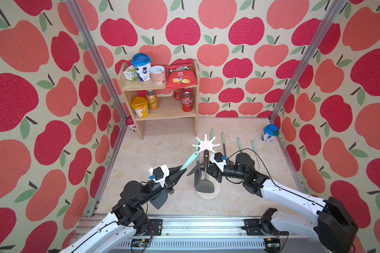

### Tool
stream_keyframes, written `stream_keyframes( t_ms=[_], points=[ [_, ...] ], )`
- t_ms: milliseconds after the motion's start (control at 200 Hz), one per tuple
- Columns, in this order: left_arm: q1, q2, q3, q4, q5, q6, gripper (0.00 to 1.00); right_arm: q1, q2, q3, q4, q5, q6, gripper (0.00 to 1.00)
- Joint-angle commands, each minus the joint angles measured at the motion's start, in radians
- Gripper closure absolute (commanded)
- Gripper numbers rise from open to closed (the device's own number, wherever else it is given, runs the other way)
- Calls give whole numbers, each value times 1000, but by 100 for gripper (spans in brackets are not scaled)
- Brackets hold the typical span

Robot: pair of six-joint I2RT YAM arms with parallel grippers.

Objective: Take the spatula off the kitchen utensil rack
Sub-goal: Take off the spatula from the rack, then place the spatula at the center of the board.

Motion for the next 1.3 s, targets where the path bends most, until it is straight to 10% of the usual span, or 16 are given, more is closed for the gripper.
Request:
stream_keyframes(
  t_ms=[0, 870, 1291],
  points=[
    [-3, -47, -24, -43, -13, -20, 100, -35, 21, -18, -109, 150, 31, 100],
    [36, 162, 141, -216, -172, 54, 100, -35, -24, -47, -106, 158, 26, 100],
    [369, 276, 310, -491, -21, 69, 100, -35, -48, -49, -111, 155, 14, 100]
  ],
)
